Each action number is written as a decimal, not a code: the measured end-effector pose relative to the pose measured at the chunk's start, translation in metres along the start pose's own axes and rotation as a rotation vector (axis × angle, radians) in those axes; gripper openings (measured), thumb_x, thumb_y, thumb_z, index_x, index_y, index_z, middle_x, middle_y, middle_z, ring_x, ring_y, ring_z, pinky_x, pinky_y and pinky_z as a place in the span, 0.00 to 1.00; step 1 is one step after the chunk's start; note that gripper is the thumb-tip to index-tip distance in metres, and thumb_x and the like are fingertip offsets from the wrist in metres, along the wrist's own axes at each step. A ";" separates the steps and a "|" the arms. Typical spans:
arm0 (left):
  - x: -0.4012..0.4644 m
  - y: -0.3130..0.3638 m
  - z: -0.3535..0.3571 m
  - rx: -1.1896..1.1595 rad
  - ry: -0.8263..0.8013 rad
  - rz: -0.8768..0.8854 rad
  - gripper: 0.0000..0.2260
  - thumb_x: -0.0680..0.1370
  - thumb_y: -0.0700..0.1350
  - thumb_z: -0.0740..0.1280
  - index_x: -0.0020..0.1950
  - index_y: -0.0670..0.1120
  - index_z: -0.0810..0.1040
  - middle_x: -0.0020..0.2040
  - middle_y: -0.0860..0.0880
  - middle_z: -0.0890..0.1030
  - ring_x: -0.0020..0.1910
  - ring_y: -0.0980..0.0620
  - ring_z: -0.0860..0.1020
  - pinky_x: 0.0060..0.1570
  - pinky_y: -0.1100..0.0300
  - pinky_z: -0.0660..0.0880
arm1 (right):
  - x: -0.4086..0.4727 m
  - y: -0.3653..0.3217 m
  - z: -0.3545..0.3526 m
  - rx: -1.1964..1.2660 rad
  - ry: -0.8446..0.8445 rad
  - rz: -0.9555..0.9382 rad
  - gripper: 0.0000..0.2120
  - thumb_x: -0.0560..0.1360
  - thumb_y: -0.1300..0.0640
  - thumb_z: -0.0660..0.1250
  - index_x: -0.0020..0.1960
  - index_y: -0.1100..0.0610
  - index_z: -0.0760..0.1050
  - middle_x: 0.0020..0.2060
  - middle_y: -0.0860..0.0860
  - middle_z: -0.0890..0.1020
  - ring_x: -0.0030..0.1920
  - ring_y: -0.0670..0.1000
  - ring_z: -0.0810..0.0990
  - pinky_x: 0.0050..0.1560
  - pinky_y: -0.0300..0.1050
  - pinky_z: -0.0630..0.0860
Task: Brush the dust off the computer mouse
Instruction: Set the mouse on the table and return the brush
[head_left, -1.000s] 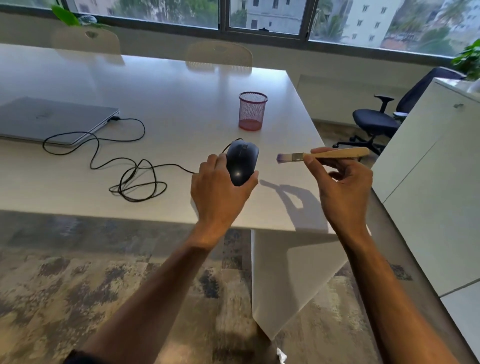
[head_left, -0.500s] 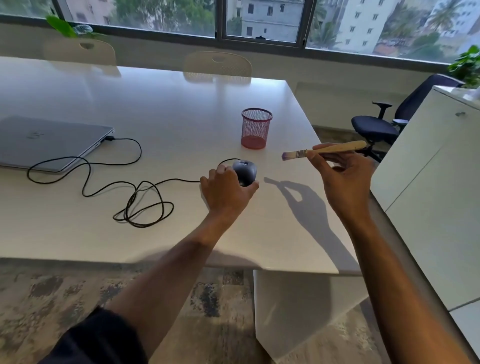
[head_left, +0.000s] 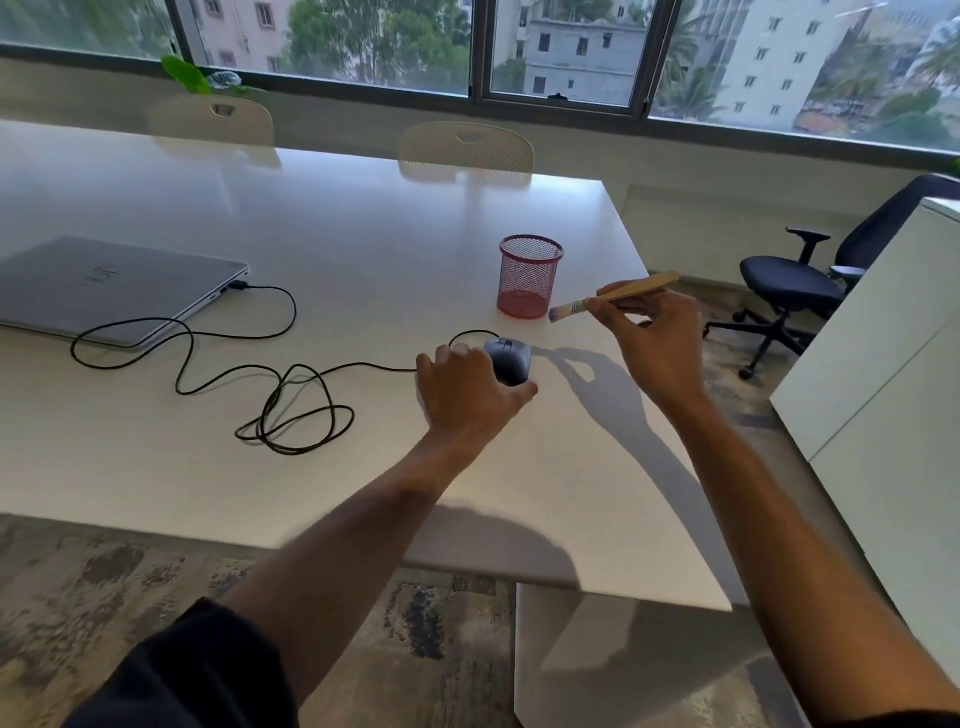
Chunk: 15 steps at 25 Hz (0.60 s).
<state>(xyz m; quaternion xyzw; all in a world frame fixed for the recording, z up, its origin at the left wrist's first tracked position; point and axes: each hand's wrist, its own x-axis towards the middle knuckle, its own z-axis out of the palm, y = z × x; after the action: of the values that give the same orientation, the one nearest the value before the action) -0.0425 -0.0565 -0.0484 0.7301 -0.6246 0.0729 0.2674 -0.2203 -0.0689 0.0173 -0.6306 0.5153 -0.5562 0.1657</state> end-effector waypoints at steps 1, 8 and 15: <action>0.001 0.001 0.000 0.011 -0.014 0.001 0.33 0.64 0.75 0.65 0.47 0.46 0.80 0.46 0.48 0.82 0.48 0.49 0.78 0.49 0.53 0.67 | 0.008 0.000 0.003 -0.002 -0.007 -0.005 0.08 0.74 0.56 0.73 0.50 0.60 0.84 0.46 0.51 0.86 0.46 0.48 0.85 0.48 0.36 0.79; 0.004 -0.021 -0.008 -0.126 -0.052 0.093 0.34 0.68 0.76 0.58 0.44 0.46 0.79 0.41 0.49 0.79 0.41 0.50 0.75 0.40 0.58 0.69 | 0.094 0.005 0.033 -0.077 0.040 -0.047 0.08 0.70 0.57 0.76 0.48 0.58 0.84 0.43 0.50 0.86 0.45 0.47 0.85 0.51 0.42 0.81; 0.010 -0.052 -0.010 -0.120 -0.093 0.245 0.30 0.73 0.71 0.59 0.58 0.47 0.79 0.50 0.50 0.80 0.50 0.52 0.75 0.45 0.57 0.72 | 0.138 0.029 0.075 -0.289 -0.085 0.054 0.09 0.69 0.54 0.76 0.48 0.57 0.85 0.46 0.52 0.87 0.50 0.53 0.84 0.51 0.46 0.78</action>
<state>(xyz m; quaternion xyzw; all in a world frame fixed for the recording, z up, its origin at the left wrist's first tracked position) 0.0117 -0.0562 -0.0511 0.6337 -0.7241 0.0333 0.2703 -0.1896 -0.2236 0.0434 -0.6569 0.5990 -0.4445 0.1098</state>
